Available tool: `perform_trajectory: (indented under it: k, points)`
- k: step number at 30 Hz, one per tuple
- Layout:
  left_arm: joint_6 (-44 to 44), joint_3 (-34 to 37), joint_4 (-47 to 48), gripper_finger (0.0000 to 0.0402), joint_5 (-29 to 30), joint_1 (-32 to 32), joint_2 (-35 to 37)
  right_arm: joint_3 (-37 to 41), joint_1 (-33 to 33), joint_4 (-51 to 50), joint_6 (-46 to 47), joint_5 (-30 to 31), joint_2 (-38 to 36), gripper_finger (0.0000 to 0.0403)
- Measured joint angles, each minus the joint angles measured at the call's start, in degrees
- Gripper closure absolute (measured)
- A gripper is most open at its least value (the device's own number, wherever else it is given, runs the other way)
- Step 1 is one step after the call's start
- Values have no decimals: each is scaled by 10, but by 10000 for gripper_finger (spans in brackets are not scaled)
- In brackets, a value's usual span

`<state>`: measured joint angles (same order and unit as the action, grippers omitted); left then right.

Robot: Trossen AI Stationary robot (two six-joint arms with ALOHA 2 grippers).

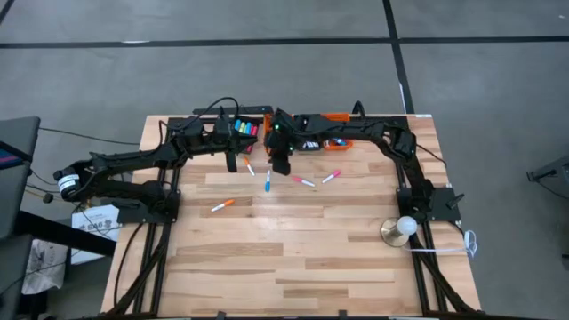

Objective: Pick & Place Markers
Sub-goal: Put the small yellow highlighter pen into the left orange basket

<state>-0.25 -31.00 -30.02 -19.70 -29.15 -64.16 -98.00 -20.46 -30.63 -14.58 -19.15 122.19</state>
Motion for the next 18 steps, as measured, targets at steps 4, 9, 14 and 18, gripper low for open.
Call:
perform_trajectory:
  k: [4, 9, 14, 18]
  points:
    - [0, 0, 0, 368, 0, 0, 0, 0, 11, -47, -116, 38, -8, 295]
    - [0, 0, 0, 368, 0, 0, 0, 0, -5, -108, -280, 141, -8, 295]
    - [0, 0, 0, 368, 0, 0, 0, 0, -33, -131, -384, 148, 0, 295]
    - [0, 0, 0, 368, 0, 0, 0, 0, -51, -134, -445, 123, 0, 295]
